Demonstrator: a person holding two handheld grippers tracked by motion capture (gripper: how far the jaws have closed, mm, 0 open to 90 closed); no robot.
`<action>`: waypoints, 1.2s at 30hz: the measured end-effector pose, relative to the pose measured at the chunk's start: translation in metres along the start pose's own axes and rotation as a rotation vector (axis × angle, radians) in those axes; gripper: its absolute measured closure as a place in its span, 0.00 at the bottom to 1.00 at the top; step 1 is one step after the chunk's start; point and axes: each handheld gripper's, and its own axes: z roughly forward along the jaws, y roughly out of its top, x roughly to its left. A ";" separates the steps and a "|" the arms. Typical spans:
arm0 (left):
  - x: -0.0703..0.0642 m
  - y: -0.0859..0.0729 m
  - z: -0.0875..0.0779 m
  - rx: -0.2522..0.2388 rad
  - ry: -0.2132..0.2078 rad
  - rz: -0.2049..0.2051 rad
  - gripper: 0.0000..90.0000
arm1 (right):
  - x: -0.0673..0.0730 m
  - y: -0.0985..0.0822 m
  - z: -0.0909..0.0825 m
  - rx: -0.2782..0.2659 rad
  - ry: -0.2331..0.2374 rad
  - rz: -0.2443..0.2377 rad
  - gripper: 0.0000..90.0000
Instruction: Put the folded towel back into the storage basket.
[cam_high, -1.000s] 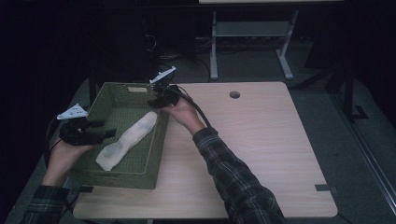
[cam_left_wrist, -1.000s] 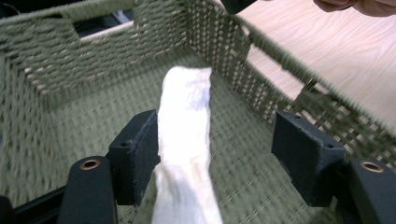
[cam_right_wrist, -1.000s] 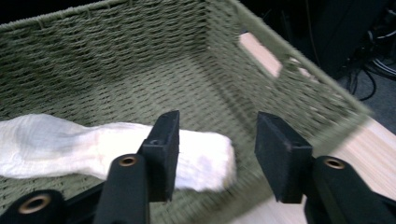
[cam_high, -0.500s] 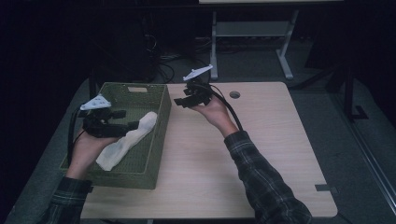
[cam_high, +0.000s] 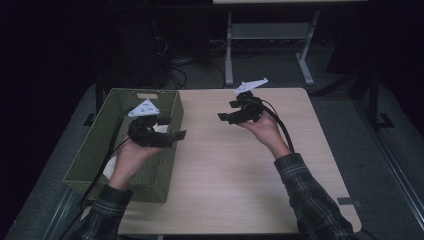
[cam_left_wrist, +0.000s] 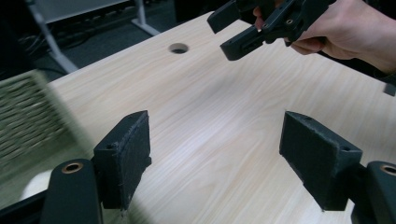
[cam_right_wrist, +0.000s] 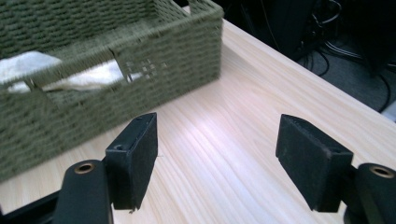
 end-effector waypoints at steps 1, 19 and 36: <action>-0.005 0.001 0.005 -0.009 -0.014 0.002 0.26 | -0.002 -0.003 -0.003 0.001 -0.002 0.004 0.32; -0.057 -0.022 0.084 0.081 -0.091 0.069 0.25 | -0.025 -0.091 -0.070 -0.026 -0.064 0.081 0.27; -0.076 -0.062 0.126 0.183 -0.105 0.144 0.25 | -0.020 -0.170 -0.083 0.036 -0.116 0.145 0.19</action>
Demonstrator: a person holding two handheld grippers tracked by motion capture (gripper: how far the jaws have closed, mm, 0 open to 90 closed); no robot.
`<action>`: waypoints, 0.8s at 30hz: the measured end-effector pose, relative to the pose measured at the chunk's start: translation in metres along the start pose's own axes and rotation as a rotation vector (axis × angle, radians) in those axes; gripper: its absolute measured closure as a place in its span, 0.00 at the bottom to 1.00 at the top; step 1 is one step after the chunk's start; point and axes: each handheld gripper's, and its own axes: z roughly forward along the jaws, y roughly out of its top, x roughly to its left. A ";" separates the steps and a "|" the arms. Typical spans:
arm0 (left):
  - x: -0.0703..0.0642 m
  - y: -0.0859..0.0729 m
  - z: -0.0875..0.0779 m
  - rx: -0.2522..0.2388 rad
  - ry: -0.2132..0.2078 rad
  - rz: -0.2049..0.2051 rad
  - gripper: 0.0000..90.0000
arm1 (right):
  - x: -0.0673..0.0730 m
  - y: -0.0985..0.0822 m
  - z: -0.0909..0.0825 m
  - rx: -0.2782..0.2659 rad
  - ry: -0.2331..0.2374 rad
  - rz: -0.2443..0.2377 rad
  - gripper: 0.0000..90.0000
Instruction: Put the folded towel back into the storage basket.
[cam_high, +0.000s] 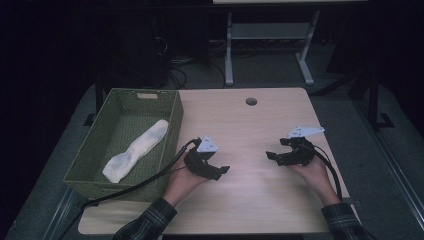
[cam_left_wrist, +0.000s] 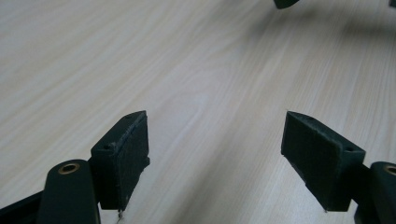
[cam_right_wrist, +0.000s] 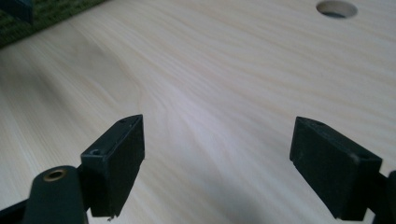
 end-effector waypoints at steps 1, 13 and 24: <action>-0.001 -0.002 0.002 0.005 -0.002 0.002 0.25 | 0.000 -0.004 -0.001 0.006 -0.008 0.002 0.19; -0.004 -0.024 0.022 0.055 -0.015 0.002 0.25 | -0.005 -0.054 -0.025 0.048 -0.073 0.028 0.16; 0.000 -0.035 0.031 0.075 -0.008 0.002 0.25 | 0.000 -0.080 -0.033 0.101 -0.135 0.007 0.15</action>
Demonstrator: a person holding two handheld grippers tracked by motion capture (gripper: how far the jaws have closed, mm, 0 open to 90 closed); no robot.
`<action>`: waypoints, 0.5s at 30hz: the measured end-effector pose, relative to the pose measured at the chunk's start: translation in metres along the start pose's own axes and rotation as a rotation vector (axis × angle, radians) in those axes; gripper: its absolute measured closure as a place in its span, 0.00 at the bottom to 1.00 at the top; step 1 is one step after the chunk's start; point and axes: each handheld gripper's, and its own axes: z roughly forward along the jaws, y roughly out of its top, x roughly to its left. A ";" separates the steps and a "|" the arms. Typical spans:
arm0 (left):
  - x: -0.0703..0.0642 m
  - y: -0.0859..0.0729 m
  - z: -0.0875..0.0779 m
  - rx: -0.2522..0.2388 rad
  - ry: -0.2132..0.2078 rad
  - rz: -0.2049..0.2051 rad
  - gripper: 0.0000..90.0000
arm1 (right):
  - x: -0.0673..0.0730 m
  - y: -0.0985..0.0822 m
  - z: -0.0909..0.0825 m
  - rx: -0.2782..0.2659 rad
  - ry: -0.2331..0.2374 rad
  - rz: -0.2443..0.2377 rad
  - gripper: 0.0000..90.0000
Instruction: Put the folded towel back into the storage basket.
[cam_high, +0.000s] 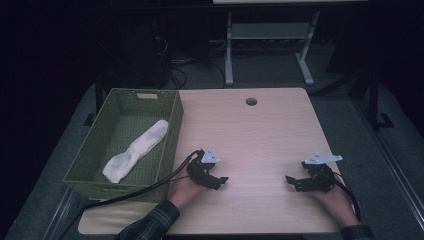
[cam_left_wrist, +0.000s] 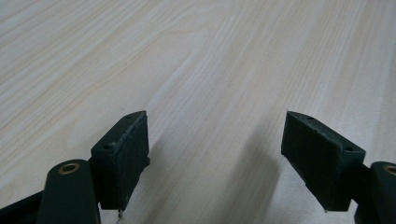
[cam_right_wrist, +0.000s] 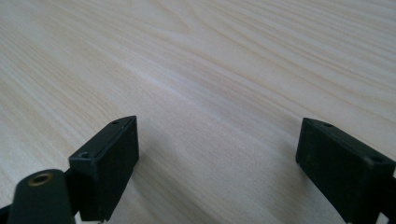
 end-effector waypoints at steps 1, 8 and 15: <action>0.001 -0.001 0.001 0.003 -0.001 0.002 0.24 | 0.000 0.000 0.000 0.001 0.000 -0.002 0.15; -0.001 -0.005 0.004 -0.021 0.001 0.016 0.21 | 0.001 -0.002 0.000 -0.008 -0.004 0.007 0.13; -0.004 -0.006 0.007 -0.041 0.001 0.015 0.18 | 0.001 -0.002 0.000 -0.008 -0.006 0.010 0.13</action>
